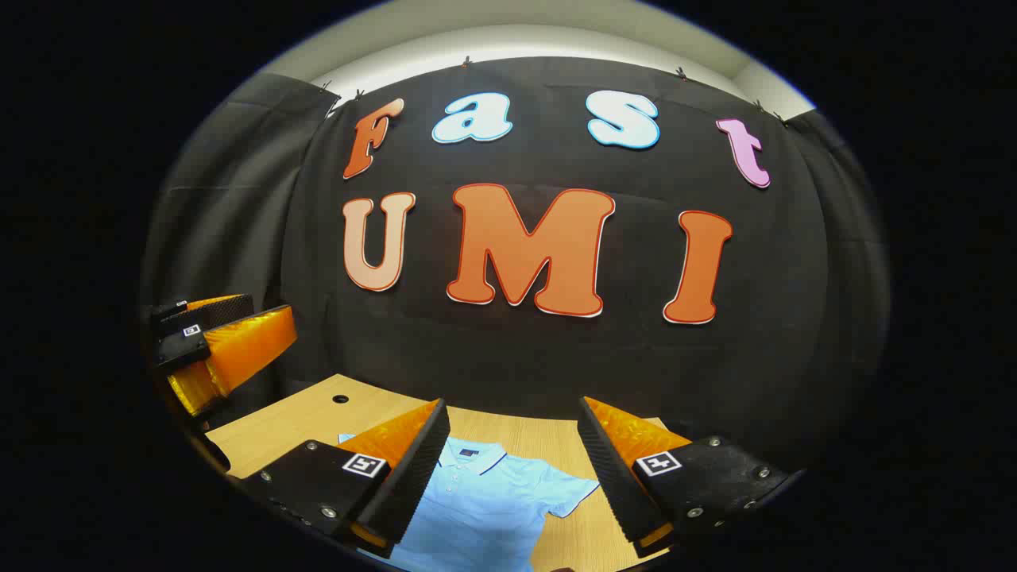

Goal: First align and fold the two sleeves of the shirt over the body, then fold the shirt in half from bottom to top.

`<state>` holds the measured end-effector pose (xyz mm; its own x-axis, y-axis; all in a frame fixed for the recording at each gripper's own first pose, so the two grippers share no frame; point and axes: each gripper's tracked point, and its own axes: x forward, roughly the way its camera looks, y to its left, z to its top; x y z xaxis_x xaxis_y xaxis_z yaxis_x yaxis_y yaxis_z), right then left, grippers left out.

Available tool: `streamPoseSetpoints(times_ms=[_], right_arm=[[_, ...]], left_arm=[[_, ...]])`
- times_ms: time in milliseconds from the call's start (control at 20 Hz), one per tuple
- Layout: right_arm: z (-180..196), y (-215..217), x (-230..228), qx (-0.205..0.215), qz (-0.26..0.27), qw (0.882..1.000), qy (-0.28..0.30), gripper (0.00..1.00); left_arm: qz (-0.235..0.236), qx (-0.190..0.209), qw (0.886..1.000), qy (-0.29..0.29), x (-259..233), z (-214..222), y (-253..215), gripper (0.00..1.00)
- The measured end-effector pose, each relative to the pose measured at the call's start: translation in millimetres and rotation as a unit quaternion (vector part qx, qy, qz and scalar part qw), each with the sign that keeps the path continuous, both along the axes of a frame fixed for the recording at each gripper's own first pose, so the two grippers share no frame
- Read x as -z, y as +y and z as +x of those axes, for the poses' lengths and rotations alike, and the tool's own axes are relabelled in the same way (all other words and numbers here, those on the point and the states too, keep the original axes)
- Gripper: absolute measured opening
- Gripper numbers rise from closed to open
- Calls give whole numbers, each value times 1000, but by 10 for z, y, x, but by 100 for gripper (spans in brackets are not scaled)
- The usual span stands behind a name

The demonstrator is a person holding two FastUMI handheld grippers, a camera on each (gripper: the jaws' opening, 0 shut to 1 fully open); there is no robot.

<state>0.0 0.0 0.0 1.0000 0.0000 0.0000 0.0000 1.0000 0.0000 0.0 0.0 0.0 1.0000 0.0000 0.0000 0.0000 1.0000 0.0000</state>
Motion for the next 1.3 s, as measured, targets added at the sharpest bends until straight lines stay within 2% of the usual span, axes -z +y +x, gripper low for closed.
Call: streamPoseSetpoints(times_ms=[850, 1100, 1300], right_arm=[[399, -183, 199, -4, 12, 999, 36, 98], [693, -366, 457, 12, 11, 996, 83, 99], [961, -578, 930, 31, 10, 986, 161, 99]], left_arm=[[14, 10, 999, -28, -93, 39, -158, 99], [20, -9, 1000, -22, -38, 97, -93, 100], [16, -12, 1000, -7, 72, 147, -114, 100]])
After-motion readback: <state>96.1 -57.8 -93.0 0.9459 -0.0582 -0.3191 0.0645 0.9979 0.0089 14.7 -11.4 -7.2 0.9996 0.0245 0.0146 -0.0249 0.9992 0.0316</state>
